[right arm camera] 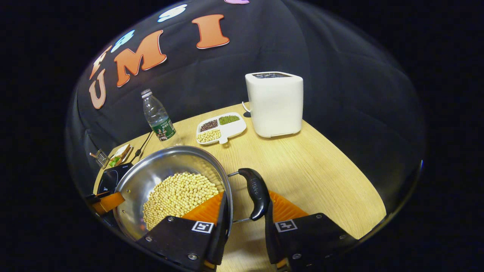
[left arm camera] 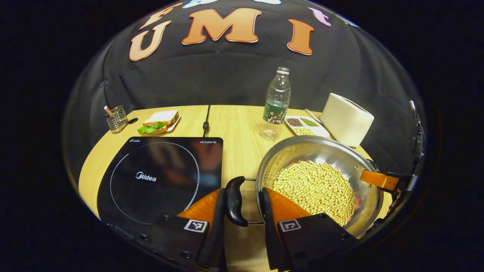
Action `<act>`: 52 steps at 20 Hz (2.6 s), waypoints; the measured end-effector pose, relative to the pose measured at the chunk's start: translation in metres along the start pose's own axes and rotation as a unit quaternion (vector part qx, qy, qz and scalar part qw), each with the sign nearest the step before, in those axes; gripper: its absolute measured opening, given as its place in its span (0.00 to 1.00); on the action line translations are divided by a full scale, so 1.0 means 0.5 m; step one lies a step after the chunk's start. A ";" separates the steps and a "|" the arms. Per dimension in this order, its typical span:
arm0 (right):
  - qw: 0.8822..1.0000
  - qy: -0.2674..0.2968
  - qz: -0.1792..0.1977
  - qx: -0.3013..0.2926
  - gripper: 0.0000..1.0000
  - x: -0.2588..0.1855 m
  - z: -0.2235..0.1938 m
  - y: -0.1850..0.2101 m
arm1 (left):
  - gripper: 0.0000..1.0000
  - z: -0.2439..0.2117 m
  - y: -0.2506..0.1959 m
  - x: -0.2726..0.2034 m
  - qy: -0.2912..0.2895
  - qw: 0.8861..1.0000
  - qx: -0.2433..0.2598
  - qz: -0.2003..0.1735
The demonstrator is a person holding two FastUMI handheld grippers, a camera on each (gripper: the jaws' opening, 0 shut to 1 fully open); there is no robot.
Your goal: First push the handle of the pot to place it horizontally, then grasp the pot with both hands and set it on the induction cooktop.
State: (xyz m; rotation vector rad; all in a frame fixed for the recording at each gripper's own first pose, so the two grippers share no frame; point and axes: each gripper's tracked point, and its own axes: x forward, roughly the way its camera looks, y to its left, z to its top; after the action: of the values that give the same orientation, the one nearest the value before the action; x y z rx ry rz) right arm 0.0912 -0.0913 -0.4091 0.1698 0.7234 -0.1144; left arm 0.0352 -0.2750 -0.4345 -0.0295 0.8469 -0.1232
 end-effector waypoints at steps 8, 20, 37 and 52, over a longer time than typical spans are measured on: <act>0.999 -0.034 0.010 0.005 0.45 -0.064 0.062 0.052 | 0.56 0.075 0.032 -0.055 -0.040 0.999 0.002 -0.004; 0.997 -0.067 0.039 -0.014 0.45 -0.145 0.122 0.215 | 0.56 0.155 0.190 -0.142 -0.077 0.997 -0.016 0.012; 0.994 -0.056 0.085 -0.036 0.44 -0.157 0.082 0.497 | 0.54 0.155 0.471 -0.199 -0.084 0.994 -0.049 0.052; 0.994 -0.005 0.095 -0.059 0.45 -0.117 -0.026 0.634 | 0.54 0.074 0.635 -0.171 -0.041 0.994 -0.075 0.069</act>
State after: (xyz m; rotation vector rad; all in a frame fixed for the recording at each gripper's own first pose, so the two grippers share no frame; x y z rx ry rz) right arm 0.0908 0.2244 -0.3434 0.1236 0.6985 0.1088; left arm 0.0378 0.0495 -0.3700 -0.1157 0.7715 0.0702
